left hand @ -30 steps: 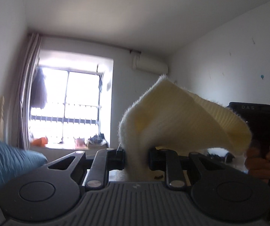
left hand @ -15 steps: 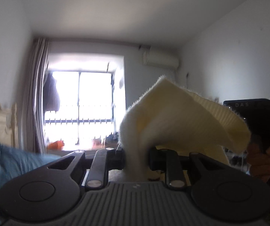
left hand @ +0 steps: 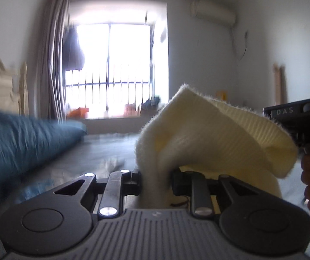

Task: Fold clothes
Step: 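Lift the fleece up with both tools, shaking it out, then lower the fleece onto the bed and open both tools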

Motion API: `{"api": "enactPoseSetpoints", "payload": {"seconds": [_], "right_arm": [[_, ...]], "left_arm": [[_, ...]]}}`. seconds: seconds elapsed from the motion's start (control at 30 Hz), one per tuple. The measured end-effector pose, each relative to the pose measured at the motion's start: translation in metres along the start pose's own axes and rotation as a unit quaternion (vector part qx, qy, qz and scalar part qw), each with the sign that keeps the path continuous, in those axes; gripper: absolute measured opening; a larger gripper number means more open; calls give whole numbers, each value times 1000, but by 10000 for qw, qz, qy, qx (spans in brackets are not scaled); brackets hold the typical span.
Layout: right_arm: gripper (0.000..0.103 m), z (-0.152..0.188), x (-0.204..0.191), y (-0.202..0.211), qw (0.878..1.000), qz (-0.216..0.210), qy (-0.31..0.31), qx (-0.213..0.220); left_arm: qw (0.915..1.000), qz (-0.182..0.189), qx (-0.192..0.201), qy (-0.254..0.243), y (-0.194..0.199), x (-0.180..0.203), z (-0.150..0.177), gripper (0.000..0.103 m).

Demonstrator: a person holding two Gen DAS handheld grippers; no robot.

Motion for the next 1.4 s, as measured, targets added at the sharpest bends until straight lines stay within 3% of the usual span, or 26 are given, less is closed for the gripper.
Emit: {"api": "enactPoseSetpoints", "payload": {"seconds": [0.13, 0.3, 0.4, 0.57, 0.7, 0.9, 1.07, 1.2, 1.3, 1.4], "right_arm": [[5, 87, 50, -63, 9976, 323, -117, -594], [6, 158, 101, -129, 9909, 577, -534, -1092], [8, 186, 121, -139, 9790, 575, -1232, -1521], [22, 172, 121, -119, 9667, 175, -1885, -1721], [57, 152, 115, -87, 9564, 160, -2267, -1835], [62, 124, 93, -4, 9498, 418, -2242, -2144], [63, 117, 35, 94, 9539, 43, -1708, -2469], [63, 138, -26, 168, 9548, -551, -1331, -2601], [63, 165, -73, 212, 9566, -994, -1094, -2511], [63, 195, -104, 243, 9696, -933, -485, -2211]], "left_arm": [[9978, -306, -561, -176, -84, -30, 66, 26], [9906, -627, -1138, -430, -170, -59, 122, 29], [9842, -723, -1590, -306, -193, -75, 140, 41], [9823, -703, -1736, -10, -169, -71, 118, 58], [9773, -744, -1948, 366, -128, -68, 89, 65], [9730, -697, -1893, 1122, -34, -74, 40, 69], [9799, -713, -1671, 821, 86, -68, 18, 84], [9805, -617, -1780, 565, 175, -62, 46, 89], [9760, -482, -2049, 561, 222, -57, 98, 89], [9719, -526, -2185, 707, 254, -51, 159, 89]]}}
Point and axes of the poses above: each gripper's, at about its wrist camera, not at the fingertips, and y roughly against the way its jaws point, x to its right, z to its underside, the point moved 9 cm from there along -y, roughly the way its jaws point, and after that the axes turned 13 degrees about y, right-handed, at the moved point
